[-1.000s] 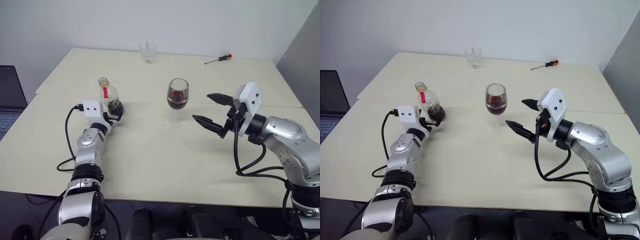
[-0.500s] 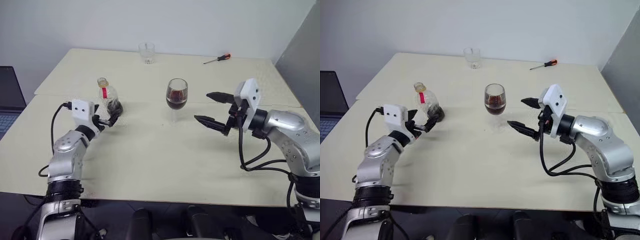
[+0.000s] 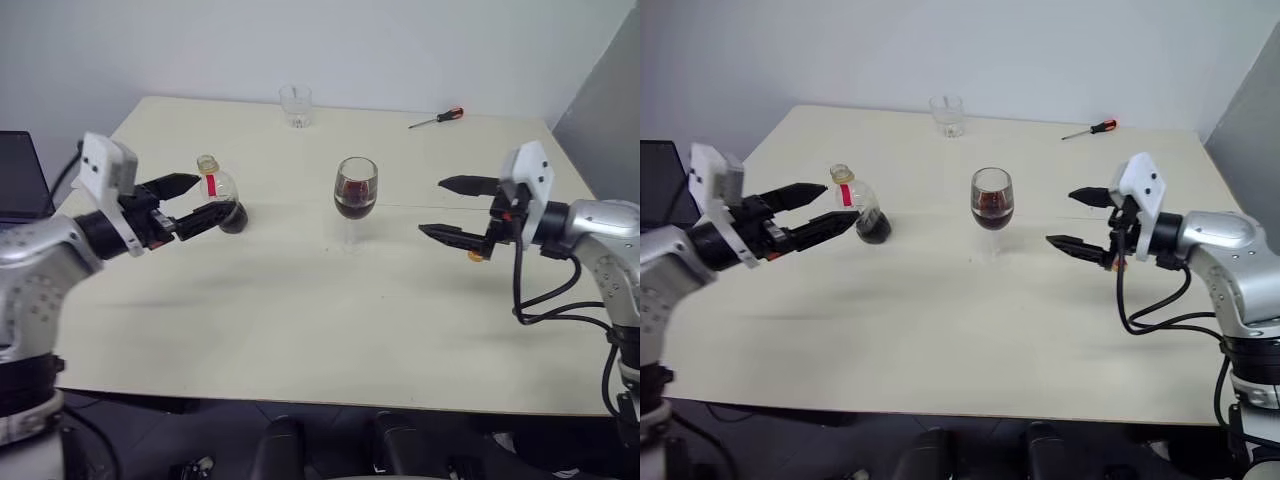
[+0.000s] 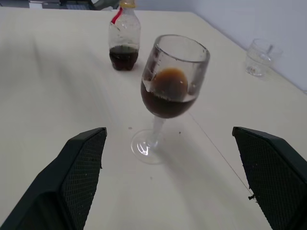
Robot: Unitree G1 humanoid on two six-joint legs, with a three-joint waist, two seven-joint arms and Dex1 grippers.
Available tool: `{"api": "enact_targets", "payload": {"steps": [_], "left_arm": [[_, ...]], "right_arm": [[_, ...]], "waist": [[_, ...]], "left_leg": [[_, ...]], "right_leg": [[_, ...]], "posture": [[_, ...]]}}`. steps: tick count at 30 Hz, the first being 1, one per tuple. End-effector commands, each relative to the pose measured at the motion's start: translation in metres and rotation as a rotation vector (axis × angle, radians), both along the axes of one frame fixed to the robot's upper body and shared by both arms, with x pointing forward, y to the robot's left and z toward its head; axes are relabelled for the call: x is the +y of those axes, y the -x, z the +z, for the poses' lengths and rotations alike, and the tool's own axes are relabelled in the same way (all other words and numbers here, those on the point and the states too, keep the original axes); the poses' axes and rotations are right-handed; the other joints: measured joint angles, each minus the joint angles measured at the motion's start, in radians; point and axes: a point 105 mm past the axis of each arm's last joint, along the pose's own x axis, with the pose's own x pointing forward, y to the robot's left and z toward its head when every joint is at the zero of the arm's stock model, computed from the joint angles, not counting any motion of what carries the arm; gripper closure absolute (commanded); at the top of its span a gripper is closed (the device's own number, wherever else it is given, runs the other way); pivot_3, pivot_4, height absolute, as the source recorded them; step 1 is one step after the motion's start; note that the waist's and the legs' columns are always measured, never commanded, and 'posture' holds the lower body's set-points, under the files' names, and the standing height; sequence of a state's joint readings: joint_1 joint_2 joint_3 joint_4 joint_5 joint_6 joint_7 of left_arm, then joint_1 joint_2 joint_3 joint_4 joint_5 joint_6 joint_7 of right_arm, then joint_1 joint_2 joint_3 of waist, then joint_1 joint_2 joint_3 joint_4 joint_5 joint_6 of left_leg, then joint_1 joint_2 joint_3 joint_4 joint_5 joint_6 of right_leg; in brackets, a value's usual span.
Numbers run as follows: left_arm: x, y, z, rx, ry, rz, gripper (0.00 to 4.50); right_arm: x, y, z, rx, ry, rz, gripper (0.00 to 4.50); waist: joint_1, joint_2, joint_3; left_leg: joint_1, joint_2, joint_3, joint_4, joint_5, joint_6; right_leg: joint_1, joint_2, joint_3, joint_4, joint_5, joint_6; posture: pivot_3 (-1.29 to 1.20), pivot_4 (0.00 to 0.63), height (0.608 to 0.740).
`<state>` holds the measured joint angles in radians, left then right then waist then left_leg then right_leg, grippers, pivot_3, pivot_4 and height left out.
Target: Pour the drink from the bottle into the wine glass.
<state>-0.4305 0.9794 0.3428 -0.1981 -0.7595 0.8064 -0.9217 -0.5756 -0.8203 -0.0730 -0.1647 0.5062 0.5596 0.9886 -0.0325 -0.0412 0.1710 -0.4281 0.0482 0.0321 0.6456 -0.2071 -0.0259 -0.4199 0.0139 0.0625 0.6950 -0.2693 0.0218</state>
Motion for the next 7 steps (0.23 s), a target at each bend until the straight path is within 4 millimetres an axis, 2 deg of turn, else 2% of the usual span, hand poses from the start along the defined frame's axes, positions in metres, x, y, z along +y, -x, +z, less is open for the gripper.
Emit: {"api": "enact_targets", "payload": {"steps": [1,7], "left_arm": [[-0.0039,0.0069,0.0129,0.011,-0.045,-0.109,0.05],[-0.0036,0.0030,0.0136,0.031,-0.055,-0.165,0.05]], "right_arm": [[-0.0097,0.0037,0.0203,-0.056,-0.015,0.014,0.00],[-0.0064,0.0094,0.0164,-0.036,0.005,0.053,0.00]], "waist": [[0.000,0.000,0.000],[0.000,0.001,0.000]], "left_leg": [[0.000,0.000,0.000,0.000,0.000,0.000],[0.000,0.001,0.000,0.000,0.000,0.000]], "right_leg": [[0.000,0.000,0.000,0.000,0.000,0.000],[-0.001,0.001,0.000,0.001,-0.001,-0.002]], "posture": [[0.00,0.150,0.740],[0.00,0.150,0.740]]}}
